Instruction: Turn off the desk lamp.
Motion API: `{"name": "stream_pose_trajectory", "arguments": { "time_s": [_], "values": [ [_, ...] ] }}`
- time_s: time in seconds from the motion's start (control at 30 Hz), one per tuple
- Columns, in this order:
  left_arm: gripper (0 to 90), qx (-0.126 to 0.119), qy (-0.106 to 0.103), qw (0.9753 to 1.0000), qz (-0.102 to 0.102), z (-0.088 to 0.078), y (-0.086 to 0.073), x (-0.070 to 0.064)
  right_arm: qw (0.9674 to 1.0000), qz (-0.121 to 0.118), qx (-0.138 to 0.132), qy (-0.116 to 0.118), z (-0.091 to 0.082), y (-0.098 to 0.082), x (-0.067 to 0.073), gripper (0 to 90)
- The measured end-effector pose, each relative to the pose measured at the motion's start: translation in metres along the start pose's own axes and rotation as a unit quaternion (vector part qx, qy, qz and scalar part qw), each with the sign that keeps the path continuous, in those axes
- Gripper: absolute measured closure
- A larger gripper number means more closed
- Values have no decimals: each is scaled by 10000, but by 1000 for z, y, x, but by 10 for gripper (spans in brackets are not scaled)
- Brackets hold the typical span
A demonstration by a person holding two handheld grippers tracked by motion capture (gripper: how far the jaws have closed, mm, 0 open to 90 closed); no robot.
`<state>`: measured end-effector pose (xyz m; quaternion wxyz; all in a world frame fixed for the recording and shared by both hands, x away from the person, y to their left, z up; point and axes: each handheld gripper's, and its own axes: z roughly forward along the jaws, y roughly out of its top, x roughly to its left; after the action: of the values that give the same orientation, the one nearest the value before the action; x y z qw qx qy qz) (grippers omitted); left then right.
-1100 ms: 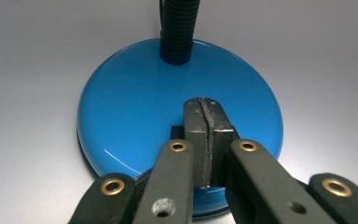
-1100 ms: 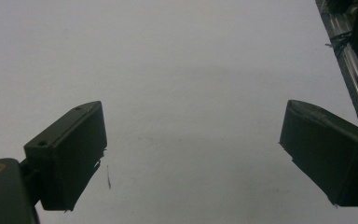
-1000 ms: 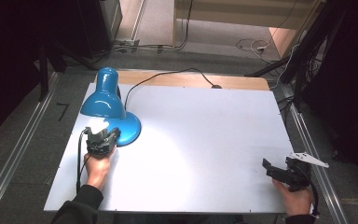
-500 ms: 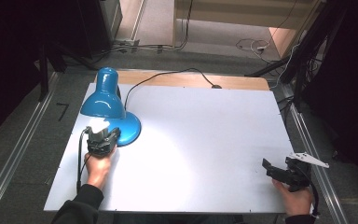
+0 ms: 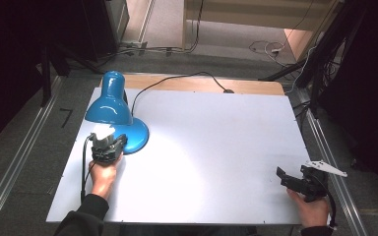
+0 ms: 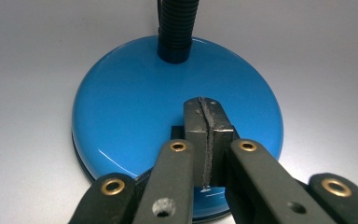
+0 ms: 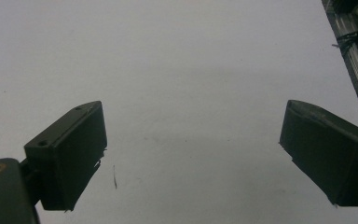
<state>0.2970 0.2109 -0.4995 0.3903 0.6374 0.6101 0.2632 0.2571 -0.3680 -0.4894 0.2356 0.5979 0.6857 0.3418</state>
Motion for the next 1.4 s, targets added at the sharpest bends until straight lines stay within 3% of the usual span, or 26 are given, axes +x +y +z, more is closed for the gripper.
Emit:
{"name": "stream_pose_trajectory", "arguments": {
  "time_s": [0.93, 1.0, 1.4],
  "values": [
    [900, 36, -7, 10000, 72, 1, 1, 0, 10000, -13, -5, -1, 1, 0, 1, 61],
    [900, 33, 71, 9999, 65, 4, 1, 1, 10000, -15, -4, 0, 0, 0, 1, 61],
    [900, 12, 88, 9999, 51, 5, 1, 2, 10000, 47, -20, -10, -1, -1, -3, 61]
  ]
}}
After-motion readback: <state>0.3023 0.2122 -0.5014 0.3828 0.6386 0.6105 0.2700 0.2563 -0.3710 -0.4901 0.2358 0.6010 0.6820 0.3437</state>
